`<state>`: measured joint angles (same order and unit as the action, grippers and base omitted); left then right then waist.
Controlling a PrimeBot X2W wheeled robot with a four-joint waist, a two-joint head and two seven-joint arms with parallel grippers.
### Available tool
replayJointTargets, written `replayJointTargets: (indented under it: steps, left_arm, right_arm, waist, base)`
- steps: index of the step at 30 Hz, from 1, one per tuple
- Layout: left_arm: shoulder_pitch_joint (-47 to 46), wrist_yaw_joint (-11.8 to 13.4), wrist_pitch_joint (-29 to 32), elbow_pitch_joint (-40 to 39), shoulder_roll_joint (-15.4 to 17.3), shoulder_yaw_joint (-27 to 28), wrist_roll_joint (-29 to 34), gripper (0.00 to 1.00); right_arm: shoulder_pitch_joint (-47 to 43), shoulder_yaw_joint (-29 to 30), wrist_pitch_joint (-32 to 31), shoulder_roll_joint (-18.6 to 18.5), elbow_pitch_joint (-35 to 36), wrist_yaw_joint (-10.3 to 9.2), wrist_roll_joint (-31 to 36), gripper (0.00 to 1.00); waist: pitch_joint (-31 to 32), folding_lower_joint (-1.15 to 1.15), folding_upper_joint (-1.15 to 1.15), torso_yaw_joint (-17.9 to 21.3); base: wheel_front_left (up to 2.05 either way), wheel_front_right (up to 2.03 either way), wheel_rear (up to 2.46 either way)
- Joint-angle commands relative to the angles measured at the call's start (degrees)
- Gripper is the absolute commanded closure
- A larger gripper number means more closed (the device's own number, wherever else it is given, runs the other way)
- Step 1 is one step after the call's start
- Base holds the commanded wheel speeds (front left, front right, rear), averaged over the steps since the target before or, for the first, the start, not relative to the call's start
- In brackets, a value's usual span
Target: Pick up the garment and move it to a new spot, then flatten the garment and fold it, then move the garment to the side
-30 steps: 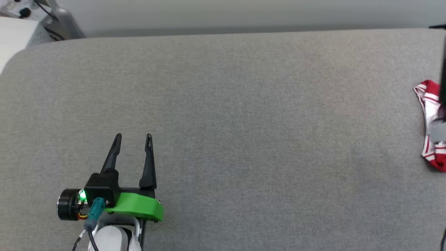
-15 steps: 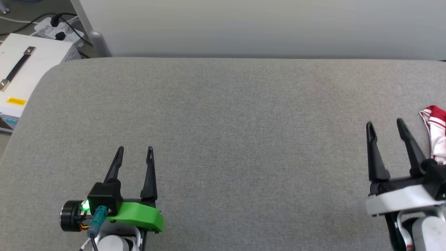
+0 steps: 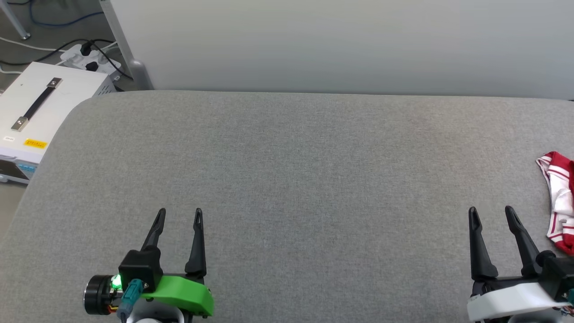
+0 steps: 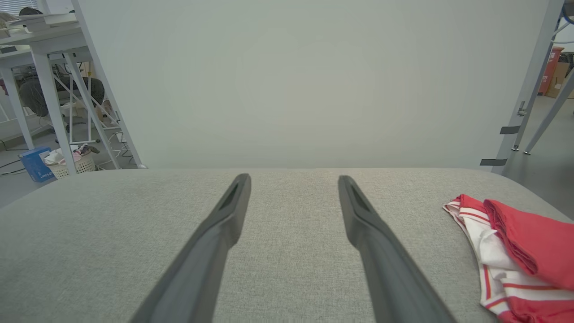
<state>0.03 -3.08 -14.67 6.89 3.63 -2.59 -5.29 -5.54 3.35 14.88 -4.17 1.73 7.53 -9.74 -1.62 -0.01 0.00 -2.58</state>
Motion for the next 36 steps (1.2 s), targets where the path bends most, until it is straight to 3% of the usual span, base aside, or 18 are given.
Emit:
replayJointTargets:
  steps: [1, 12, 13, 36]
  left_arm:
    - [1.0, -0.4, -0.3, 0.1, -0.3, -0.1, -0.2, 0.00]
    - [1.5, -0.7, -0.3, 0.1, -0.4, -0.3, -0.4, 0.00]
    - [0.7, -0.5, 0.0, 0.1, -0.1, -0.4, -0.3, 1.00]
    - [0.6, 0.0, 2.3, -1.0, -0.2, -0.1, 0.6, 1.00]
  right_arm:
    - [-0.9, 0.0, 0.1, 0.2, -0.1, -0.04, -0.5, 0.00]
    - [-1.7, -0.5, 0.1, 0.4, -1.6, -0.04, -0.7, 0.00]
    - [-1.0, -0.4, 0.0, 0.3, -1.5, 0.00, -0.1, 1.00]
    - [0.0, -0.8, -2.2, 0.4, -1.5, -0.01, 1.4, 1.00]
  waist:
    - [0.2, 0.01, 0.00, -0.1]
    - [0.8, 0.01, 0.00, -0.3]
    - [0.8, 0.01, 0.00, -0.3]
    - [0.9, 0.01, 0.00, 0.1]
  base:
    - [0.00, 0.00, 0.00]
    - [0.00, 0.00, 0.00]
    - [0.00, 0.00, 0.00]
    - [0.00, 0.00, 0.00]
